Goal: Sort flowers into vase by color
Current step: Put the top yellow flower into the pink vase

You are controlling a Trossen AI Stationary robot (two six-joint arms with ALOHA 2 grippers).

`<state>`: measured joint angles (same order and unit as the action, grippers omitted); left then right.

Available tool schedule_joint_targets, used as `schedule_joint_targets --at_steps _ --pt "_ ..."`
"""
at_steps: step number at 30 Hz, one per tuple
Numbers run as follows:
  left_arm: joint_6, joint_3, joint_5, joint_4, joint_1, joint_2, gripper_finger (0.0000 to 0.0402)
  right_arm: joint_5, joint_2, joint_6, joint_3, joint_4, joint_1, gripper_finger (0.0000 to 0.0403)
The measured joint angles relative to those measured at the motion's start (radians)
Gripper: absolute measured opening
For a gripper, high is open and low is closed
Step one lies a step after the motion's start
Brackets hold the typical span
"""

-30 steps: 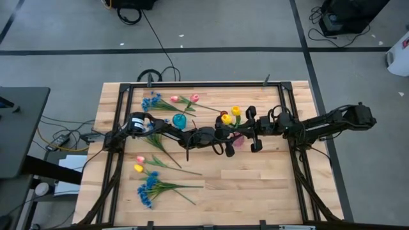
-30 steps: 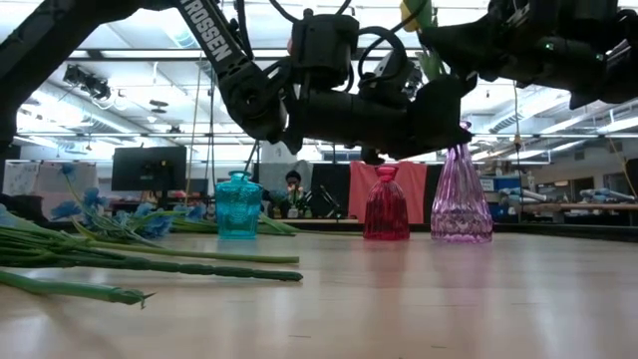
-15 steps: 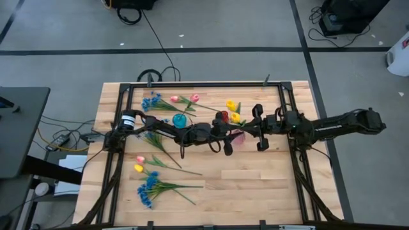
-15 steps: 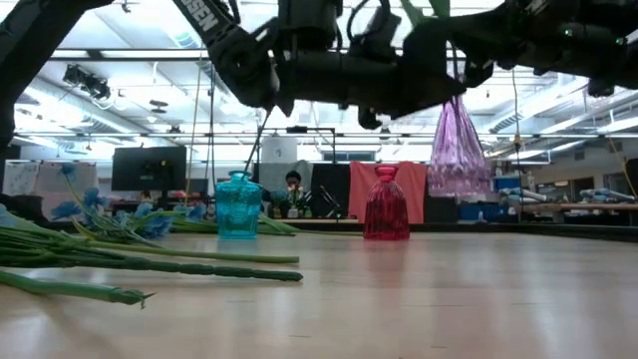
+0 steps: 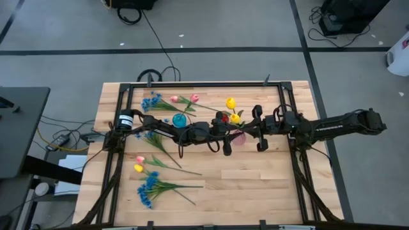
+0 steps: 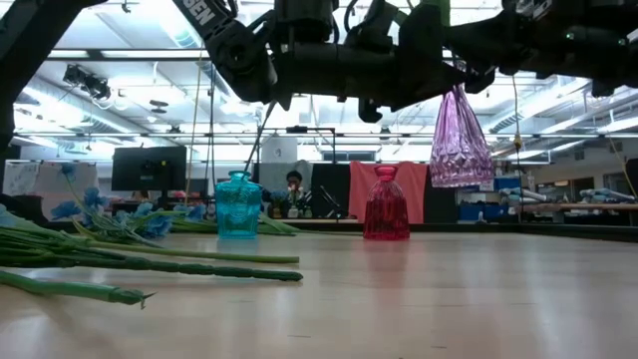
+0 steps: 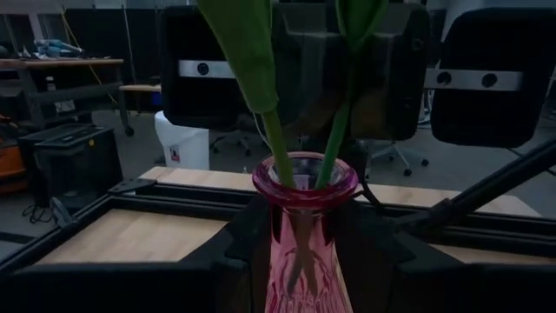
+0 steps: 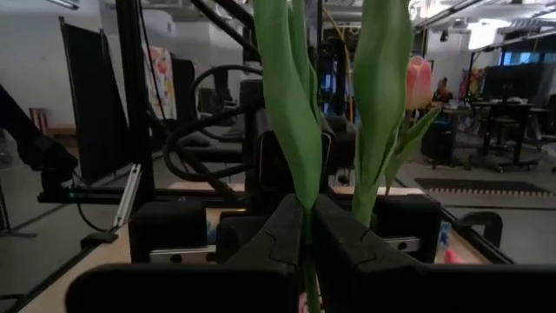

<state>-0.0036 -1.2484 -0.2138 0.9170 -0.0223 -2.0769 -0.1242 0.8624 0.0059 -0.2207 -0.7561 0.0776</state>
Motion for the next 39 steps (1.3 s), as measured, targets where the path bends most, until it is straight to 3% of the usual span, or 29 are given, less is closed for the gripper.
schedule_joint_targets --at_steps 5,14,19,25,30,39 --pt "0.0 0.0 -0.001 -0.001 0.0 0.0 0.0113 -0.004 0.002 0.002 0.001 0.015 0.0 0.0054" --pt "-0.004 0.0 0.0 -0.031 0.0 0.0 0.0113 0.0 -0.065 0.024 0.003 0.12 0.009 0.0168" --pt "-0.004 -0.001 -0.001 -0.051 0.0 0.0 0.0113 0.04 -0.141 0.036 0.003 0.236 0.029 0.021" --pt "-0.004 -0.001 -0.023 -0.13 0.001 0.0 0.0113 0.163 -0.227 0.053 -0.068 0.529 0.045 0.0224" --pt "-0.004 -0.001 -0.039 -0.145 0.003 -0.017 0.0113 0.245 -0.225 0.121 -0.133 0.81 0.056 0.0223" --pt "-0.008 -0.011 -0.108 -0.006 0.05 -0.111 0.0113 0.402 -0.226 0.261 -0.194 1.07 0.057 0.0222"
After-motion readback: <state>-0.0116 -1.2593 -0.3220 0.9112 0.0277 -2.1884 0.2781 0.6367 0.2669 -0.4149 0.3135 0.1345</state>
